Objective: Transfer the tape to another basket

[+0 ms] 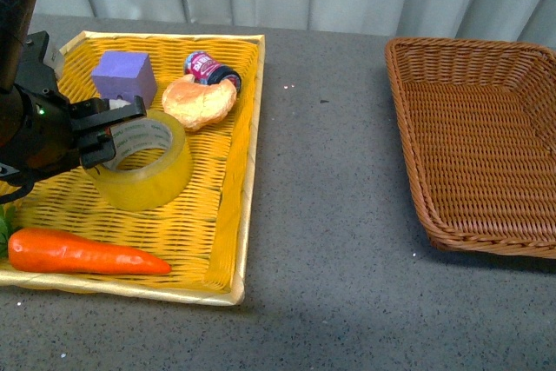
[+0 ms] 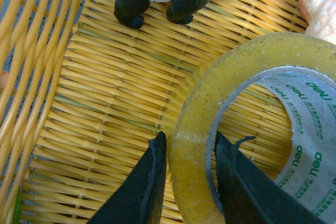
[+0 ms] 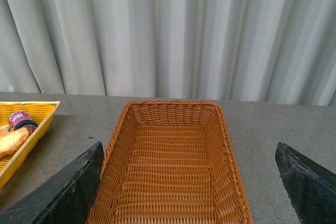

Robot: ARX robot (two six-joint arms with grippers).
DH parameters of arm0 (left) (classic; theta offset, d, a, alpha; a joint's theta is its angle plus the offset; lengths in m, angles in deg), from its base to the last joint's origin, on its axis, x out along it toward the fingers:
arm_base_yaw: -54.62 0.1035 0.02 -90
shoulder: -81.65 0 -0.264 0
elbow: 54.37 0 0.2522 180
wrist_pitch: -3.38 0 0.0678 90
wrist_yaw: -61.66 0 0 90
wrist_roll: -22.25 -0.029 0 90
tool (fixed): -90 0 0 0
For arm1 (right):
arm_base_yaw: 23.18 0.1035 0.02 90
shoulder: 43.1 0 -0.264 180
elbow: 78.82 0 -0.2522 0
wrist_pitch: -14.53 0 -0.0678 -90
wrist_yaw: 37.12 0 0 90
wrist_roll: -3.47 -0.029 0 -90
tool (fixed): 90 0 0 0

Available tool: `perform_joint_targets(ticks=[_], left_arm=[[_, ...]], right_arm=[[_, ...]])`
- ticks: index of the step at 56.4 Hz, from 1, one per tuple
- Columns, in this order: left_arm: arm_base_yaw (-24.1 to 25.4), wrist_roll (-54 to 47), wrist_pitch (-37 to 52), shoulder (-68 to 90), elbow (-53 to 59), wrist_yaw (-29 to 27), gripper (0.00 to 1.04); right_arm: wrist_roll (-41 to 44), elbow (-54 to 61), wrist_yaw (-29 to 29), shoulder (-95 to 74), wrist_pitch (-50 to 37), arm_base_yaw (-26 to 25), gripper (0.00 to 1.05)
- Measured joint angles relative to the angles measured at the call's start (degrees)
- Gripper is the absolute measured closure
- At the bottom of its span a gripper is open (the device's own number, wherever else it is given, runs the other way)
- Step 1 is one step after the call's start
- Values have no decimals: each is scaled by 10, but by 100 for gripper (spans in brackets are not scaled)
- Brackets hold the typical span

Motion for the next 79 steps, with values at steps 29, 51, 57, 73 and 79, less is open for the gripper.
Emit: perform_joint_targets(ticks=[29,51,57,73,79], left_arm=[[-100,4,-39,-115,-36,18,88],[-247,10,-70,-66,-151,26,88],[-267,3,-73,-58,-163,25,88],[-274,10,-67,-56,-177,14,88],[-270,14,-58,-56,-176,13,88]], right_arm=[[0,0,0,0,0,0,9],[0,0,0,0,0,0,9],[0,0,0,0,0,0,9],[0,0,0,0,0,0,9],[0,0,0,0,0,0,9]])
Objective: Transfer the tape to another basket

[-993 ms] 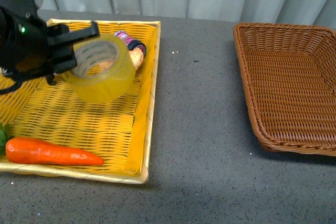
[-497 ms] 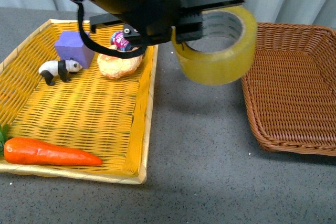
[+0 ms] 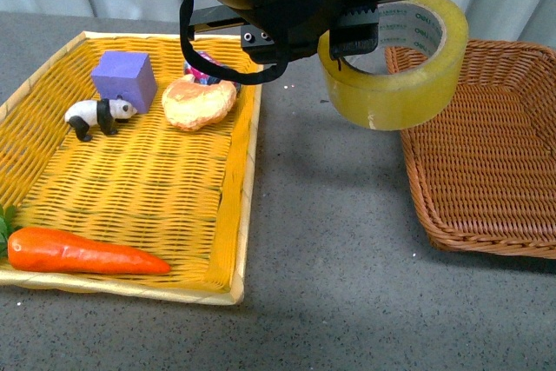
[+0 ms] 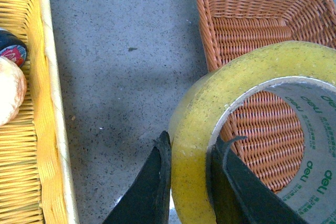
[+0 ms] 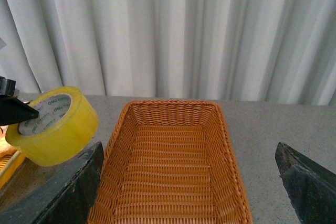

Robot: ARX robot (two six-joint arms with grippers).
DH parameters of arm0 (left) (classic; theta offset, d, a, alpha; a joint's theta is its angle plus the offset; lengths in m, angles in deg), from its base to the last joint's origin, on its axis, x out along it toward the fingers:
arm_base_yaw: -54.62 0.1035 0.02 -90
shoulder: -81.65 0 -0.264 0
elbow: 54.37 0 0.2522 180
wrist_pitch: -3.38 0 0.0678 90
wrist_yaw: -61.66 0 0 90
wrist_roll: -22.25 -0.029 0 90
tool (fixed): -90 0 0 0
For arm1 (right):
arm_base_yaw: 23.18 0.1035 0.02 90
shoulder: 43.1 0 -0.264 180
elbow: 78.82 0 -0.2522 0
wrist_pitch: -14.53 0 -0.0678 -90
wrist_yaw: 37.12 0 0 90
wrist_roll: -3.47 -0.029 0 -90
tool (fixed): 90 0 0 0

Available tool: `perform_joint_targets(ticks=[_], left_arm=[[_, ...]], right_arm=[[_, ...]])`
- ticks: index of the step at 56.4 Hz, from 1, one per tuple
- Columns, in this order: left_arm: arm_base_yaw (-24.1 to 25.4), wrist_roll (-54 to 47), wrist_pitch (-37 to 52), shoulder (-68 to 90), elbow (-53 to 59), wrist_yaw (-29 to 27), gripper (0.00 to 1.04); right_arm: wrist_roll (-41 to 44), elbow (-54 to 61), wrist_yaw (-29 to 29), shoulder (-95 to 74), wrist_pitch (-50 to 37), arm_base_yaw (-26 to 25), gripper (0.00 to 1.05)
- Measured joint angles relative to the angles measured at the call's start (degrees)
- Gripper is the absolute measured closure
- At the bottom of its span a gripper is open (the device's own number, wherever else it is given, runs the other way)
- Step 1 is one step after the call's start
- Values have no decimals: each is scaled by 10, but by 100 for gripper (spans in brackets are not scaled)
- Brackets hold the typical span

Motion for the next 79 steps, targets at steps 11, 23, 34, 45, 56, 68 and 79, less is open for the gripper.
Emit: perform_joint_targets(ticks=[11,23,34,45,56,68,79], left_arm=[[6,6,10,-8,7,2,88],[7,7,12,-22,9,1,88],[7,9,12,-22,9,1,88],[7,10,12,-22,10,2,88],[8,10,12,-22,10,1,88],[8,10,12,-22,10,1,88],[8,10,12,-22,10,1,88]], right_arm=[[0,0,0,0,0,0,9],[0,-40,-133,-60,94,34,9],[-98,-160,-38,-309,116,-34,9],[-126,-381,141,-593,81,-42,9],[-50,-556,219,-785,164,0,9],[26,-659,226,-906,204,45,9],[46,-725,235,-983,224,75,9]])
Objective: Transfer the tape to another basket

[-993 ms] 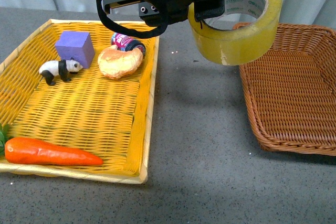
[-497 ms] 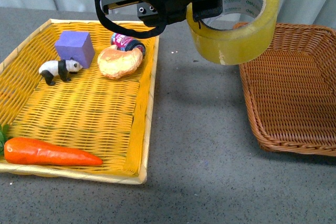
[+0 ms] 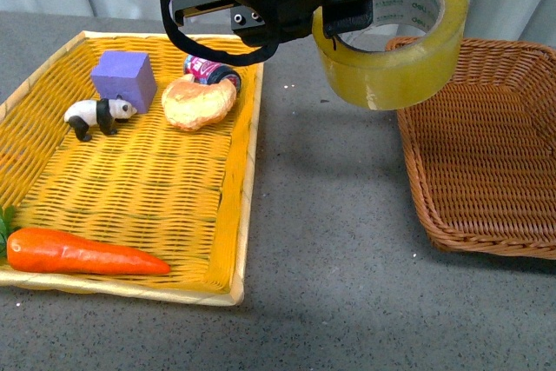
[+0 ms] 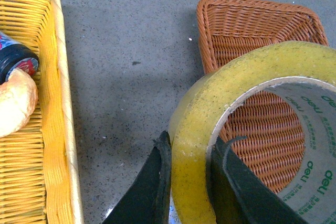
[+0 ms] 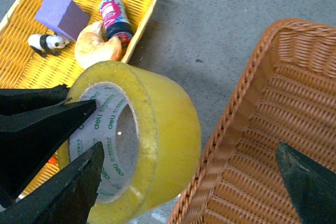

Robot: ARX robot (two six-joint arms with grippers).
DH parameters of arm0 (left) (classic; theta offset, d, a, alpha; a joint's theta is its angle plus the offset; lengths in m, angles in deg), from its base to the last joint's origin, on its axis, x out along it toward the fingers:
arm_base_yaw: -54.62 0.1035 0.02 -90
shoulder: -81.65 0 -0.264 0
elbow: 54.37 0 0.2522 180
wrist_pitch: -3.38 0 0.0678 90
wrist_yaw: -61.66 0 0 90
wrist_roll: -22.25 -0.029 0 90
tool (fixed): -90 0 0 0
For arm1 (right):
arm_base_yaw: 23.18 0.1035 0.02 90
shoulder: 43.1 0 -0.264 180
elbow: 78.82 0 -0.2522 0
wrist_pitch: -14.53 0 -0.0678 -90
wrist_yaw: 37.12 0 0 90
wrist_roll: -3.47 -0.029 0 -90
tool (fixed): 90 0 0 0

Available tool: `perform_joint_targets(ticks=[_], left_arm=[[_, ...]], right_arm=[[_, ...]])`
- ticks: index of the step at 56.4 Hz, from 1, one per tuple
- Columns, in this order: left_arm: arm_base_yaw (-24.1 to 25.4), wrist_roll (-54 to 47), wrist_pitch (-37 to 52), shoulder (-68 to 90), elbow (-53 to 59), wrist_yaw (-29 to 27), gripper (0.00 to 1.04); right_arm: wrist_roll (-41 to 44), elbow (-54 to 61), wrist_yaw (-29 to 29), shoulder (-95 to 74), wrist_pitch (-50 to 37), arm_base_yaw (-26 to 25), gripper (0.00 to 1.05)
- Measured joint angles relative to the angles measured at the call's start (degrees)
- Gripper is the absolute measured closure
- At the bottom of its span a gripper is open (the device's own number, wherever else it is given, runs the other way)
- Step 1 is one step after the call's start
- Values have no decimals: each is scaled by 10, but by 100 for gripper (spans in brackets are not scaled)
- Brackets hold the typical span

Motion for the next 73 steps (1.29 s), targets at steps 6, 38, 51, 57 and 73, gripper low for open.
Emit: perform_joint_targets(ticks=[6,38,51,57,73], left_arm=[[0,0,0,0,0,0,88],[0,1,0,0,0,1,88],[-3,9,2,-1,0,-8,88],[-4,10,3,-3,-1,-10,87],[-23,83,-7,-23,-13,-188,41]], right_arm=[[-1,-22,2,-28,9,10,9],[-11,-56,-6,-96,28,17,39],[-19,-62,-21,-99,33,23,73],[-20,-62,-24,-100,37,23,80],[-40,-64,4,-105,38,17,87]])
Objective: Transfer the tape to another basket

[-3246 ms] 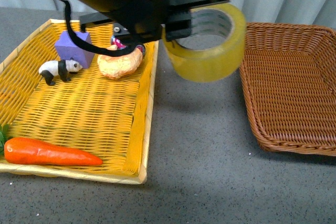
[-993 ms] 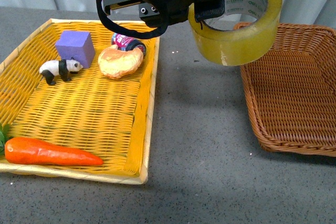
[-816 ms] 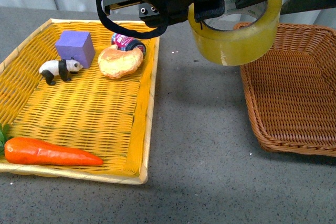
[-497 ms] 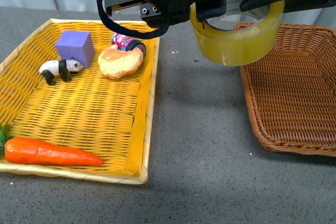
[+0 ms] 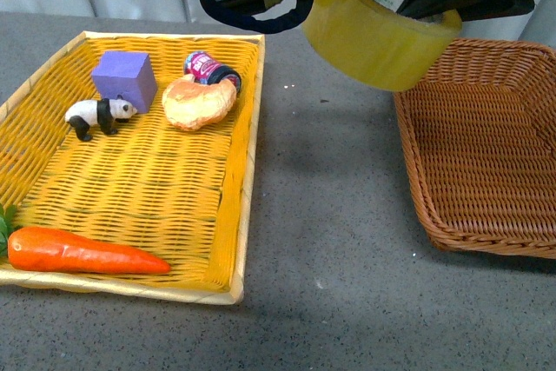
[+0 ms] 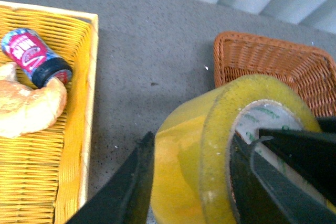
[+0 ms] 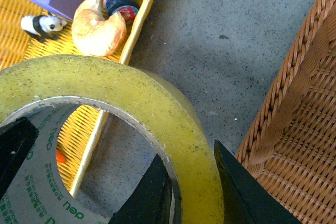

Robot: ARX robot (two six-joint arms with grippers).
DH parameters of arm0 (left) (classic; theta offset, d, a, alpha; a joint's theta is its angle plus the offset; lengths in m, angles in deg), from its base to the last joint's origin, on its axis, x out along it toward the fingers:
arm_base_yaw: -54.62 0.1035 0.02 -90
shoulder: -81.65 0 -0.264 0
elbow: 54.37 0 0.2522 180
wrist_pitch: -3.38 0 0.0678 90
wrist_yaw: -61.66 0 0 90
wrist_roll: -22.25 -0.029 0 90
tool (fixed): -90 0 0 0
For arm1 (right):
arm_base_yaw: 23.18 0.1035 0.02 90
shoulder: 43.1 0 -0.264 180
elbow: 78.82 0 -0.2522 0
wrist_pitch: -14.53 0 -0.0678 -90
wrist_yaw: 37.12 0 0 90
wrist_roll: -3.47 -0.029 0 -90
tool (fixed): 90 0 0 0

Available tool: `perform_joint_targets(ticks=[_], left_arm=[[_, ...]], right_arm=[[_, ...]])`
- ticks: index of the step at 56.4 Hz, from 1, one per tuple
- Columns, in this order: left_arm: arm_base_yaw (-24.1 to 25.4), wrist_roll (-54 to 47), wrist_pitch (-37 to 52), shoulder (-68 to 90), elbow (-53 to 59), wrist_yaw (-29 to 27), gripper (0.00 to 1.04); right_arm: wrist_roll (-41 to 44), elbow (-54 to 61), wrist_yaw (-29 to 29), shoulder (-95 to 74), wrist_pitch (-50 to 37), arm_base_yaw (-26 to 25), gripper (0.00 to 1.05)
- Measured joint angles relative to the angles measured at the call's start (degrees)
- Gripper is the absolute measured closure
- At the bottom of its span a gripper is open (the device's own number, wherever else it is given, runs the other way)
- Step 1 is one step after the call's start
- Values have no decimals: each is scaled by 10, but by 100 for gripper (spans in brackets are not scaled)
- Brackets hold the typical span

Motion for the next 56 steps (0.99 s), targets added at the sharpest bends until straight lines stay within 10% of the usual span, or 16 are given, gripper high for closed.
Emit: perform_joint_targets(ticks=[12,28,40,56], left_arm=[[17,64,28,-12,25,21,5],[31,171,62,-26,43,68,7],[95,262,103,-75,43,-14,7],[87,257,83,-83,64,-43,7]], right_arm=[[2,-8,-9,2,7,-11,87],[43,-14,-30,7,8,-19,88],[108,26,-129,-19,9,-68,88],[115,24,-118,-31,2,-86,89]])
